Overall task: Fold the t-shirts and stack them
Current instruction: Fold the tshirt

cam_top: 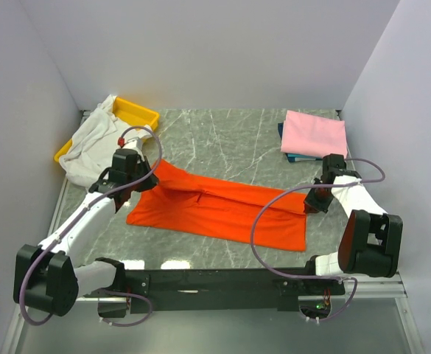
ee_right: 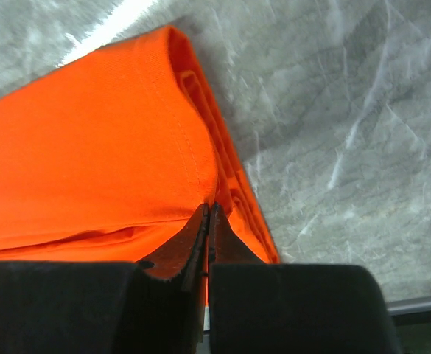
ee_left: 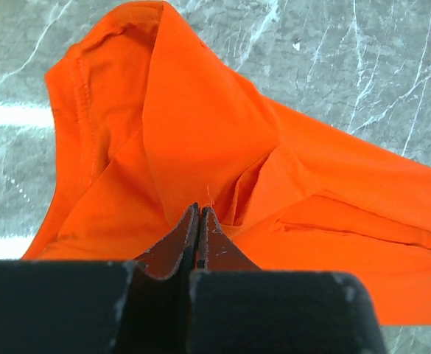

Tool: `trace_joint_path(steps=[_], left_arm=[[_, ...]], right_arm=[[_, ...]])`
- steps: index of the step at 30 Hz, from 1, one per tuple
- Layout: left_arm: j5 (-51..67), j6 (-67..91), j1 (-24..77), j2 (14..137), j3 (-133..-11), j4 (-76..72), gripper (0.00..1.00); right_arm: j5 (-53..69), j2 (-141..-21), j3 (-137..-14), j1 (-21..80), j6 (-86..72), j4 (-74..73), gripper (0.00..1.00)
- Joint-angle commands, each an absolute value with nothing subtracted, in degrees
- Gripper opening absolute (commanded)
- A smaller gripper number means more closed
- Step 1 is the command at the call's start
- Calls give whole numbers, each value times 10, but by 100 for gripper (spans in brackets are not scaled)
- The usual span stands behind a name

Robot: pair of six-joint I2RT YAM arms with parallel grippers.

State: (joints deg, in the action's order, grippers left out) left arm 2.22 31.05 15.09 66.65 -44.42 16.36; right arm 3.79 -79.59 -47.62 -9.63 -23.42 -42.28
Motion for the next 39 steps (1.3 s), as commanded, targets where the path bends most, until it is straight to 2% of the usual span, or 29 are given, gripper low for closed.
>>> trace_joint_path(steps=[1,7,17,18,21,24,28,33,36,39], left_arm=[[7,327,153,630,-440,168,0],[3,344,153,600,-423,176,0],[37,356,153,628,-401,195,0],[47,353,153,628,-399,195,1],[98,344,153,623,-382,186,6],[138,337,153,619,-363,185,13],[151,337,158,623,-364,205,19],[142,340,160,654,-388,260,25],[106,356,160,668,-403,297,43],[76,374,159,666,-410,314,53]], right_arm=[[12,-776,-470,-94,-241,-435,0],[7,-788,-468,-94,-243,-436,0],[3,-804,-469,-94,-248,-449,0],[3,-803,-470,-94,-249,-452,16],[7,-793,-475,-93,-258,-468,43],[11,-769,-484,-84,-267,-473,65],[10,-759,-535,-26,-279,-469,67],[37,-782,-596,108,-309,-411,65],[83,-822,-620,174,-323,-323,62],[112,-894,-670,240,-316,-262,59]])
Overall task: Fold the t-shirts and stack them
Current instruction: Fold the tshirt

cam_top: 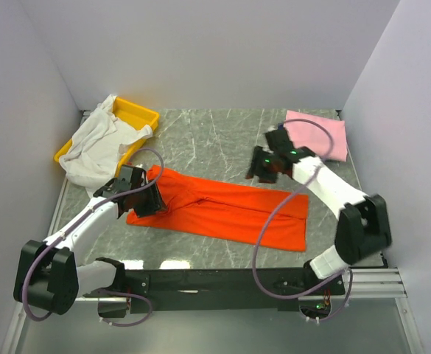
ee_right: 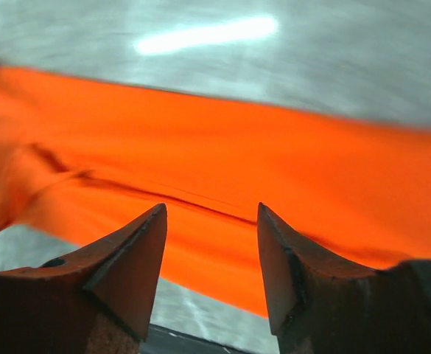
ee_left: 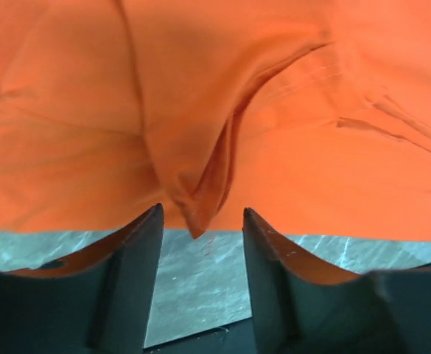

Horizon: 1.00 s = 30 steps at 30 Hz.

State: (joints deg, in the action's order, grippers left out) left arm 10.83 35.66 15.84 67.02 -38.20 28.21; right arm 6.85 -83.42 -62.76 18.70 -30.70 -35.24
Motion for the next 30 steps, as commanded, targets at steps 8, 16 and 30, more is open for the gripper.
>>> trace_joint_path(steps=[8,16,30], left_arm=[[66,382,149,676,-414,314,56],[91,373,142,714,-405,295,54],[122,364,135,747,-402,280,43]], right_arm=[[185,-1084,-873,349,-292,-217,47],[221,-1207,-969,394,-267,-241,47],[241,-1250,-982,408,-253,-243,46]])
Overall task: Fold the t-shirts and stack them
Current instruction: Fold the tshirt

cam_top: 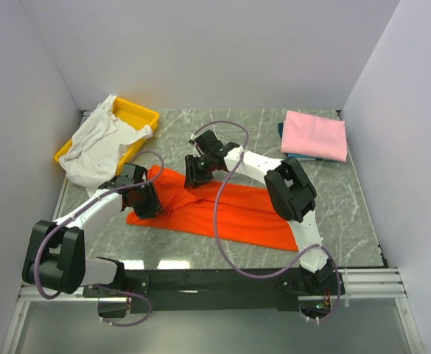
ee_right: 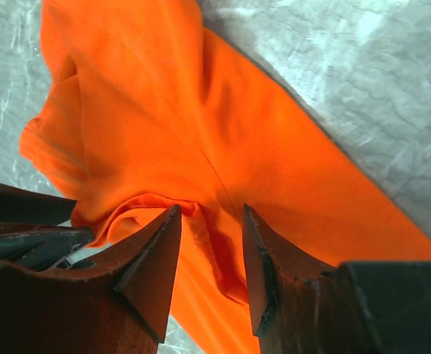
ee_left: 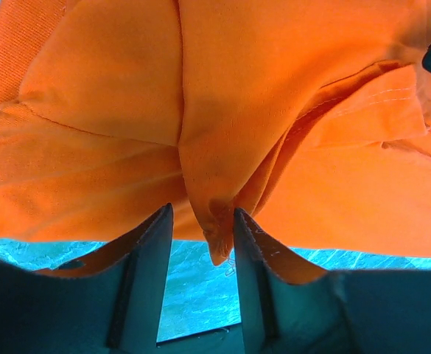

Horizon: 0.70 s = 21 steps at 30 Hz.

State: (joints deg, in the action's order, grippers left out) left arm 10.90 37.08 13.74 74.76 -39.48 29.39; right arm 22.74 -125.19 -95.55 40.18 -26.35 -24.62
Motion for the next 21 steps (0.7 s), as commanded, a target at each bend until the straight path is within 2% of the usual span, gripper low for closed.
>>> trace_joint_path(steps=[1,12,19,21], left_arm=[[123,365,135,746,-401,281,43],[126,367,134,754,-395,279,34],[131,366,133,763,-393,276,30],[134,365,133,768,-393,274,26]], right_arm=[[242,-1248,-977,410,-252,-240,45],[258,-1256,-981,420,-247,-245,41],[265,-1266,-989,425,-240,-254,33],[268,-1270,-991,425,-239,-254,31]])
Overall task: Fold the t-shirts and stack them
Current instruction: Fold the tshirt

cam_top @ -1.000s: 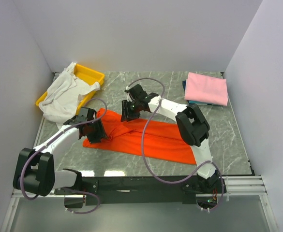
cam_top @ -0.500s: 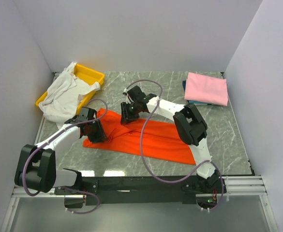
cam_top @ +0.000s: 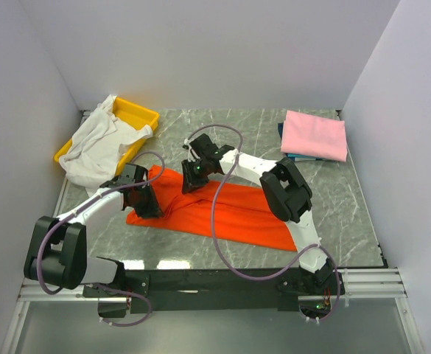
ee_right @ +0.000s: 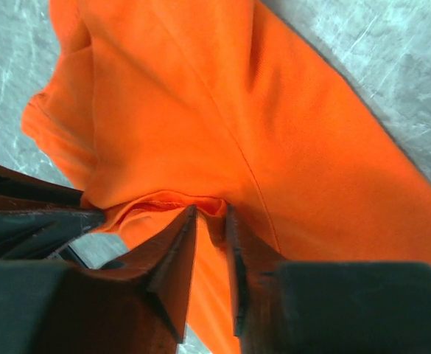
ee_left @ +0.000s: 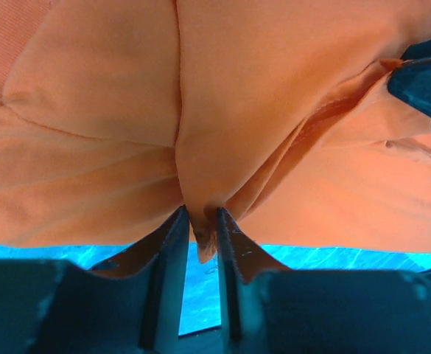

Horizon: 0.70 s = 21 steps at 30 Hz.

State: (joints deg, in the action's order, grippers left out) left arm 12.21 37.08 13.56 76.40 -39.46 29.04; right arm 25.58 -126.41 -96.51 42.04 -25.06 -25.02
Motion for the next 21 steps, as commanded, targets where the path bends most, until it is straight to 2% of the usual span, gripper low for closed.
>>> trace_joint_path(steps=[1,3,4,5,8,12,21], left_arm=[[134,365,133,768,-393,274,24],[135,365,133,771,-393,272,18],[135,366,132,772,-392,272,15],[134,366,132,773,-391,272,8],[134,367,132,775,-390,272,0],[131,370,132,779,-388,272,0],[112,385,132,757,-392,300,0]], right_arm=[[270,-1273,-991,425,-237,-255,28],[272,-1274,-997,425,-236,-258,22],[272,-1274,-998,425,-237,-259,16],[272,-1272,-998,425,-236,-259,13],[272,-1254,-989,425,-234,-257,6],[273,-1220,-952,425,-238,-237,0],[296,-1148,-861,426,-243,-208,0]])
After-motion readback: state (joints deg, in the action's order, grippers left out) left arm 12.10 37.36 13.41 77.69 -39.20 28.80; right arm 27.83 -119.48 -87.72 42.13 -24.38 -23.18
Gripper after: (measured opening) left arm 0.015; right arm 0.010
